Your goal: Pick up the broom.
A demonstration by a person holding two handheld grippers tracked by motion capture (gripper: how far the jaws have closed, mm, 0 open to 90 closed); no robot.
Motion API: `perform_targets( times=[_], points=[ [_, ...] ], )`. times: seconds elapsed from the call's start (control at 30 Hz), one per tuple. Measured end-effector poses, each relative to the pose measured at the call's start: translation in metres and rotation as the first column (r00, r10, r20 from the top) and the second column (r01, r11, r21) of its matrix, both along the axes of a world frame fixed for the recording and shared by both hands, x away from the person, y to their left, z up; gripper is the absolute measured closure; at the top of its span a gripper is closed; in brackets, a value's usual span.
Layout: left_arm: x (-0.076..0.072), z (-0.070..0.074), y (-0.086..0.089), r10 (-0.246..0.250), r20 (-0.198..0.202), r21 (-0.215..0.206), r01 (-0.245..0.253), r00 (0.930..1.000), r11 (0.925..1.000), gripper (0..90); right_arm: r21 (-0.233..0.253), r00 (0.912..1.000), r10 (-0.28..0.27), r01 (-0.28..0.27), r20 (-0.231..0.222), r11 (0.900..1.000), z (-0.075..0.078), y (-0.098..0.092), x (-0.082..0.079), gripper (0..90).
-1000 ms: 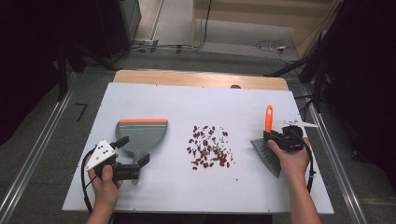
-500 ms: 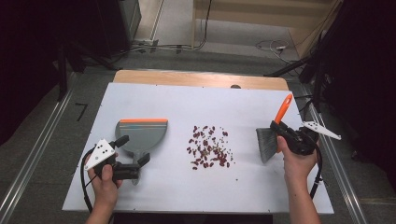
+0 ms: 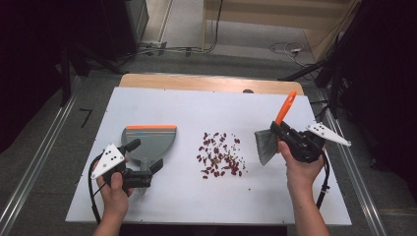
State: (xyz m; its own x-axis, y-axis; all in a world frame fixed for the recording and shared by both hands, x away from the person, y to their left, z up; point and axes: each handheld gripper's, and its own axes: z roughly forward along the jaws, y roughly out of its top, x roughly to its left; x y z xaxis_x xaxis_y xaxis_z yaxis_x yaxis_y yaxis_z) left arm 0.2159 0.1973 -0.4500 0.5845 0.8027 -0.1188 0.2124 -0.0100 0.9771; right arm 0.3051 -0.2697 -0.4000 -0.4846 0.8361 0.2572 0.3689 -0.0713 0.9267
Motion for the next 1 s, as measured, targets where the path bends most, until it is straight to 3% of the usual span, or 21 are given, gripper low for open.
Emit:
perform_targets(
  times=[0.3, 0.47, 0.57, 0.73, 0.83, 1.0],
  points=[
    [0.015, 0.008, -0.018, -0.029, -0.001, -0.006, 0.029, 0.9996, 0.9996, 0.0, -0.015, 0.9975, 0.053, -0.052, 0.047, 0.999, 0.018, 0.031, 0.000, 68.8],
    [0.026, 0.015, -0.038, -0.078, 0.012, 0.011, 0.078, 0.9969, 0.9969, 0.0, -0.021, 0.9958, 0.076, -0.075, 0.051, 0.997, 0.021, 0.041, 0.001, 68.8],
    [0.028, 0.015, -0.054, -0.131, 0.012, 0.004, 0.131, 0.9912, 0.9913, 0.0, -0.012, 0.9935, 0.092, -0.091, 0.067, 0.996, 0.019, 0.050, -0.007, 68.8],
    [0.029, 0.014, -0.069, -0.166, 0.002, -0.007, 0.166, 0.9861, 0.9861, 0.0, 0.001, 0.9913, 0.111, -0.111, 0.071, 0.994, 0.017, 0.065, -0.013, 68.8],
    [0.028, 0.015, -0.076, -0.204, -0.010, -0.060, 0.203, 0.9789, 0.9773, 0.0, -0.008, 0.9891, 0.125, -0.125, 0.078, 0.992, 0.016, 0.072, -0.017, 68.8],
    [0.025, 0.012, -0.091, -0.227, -0.043, -0.050, 0.224, 0.9731, 0.9732, 0.0, -0.035, 0.9855, 0.147, -0.145, 0.084, 0.989, 0.011, 0.091, -0.026, 68.7]
  ],
)
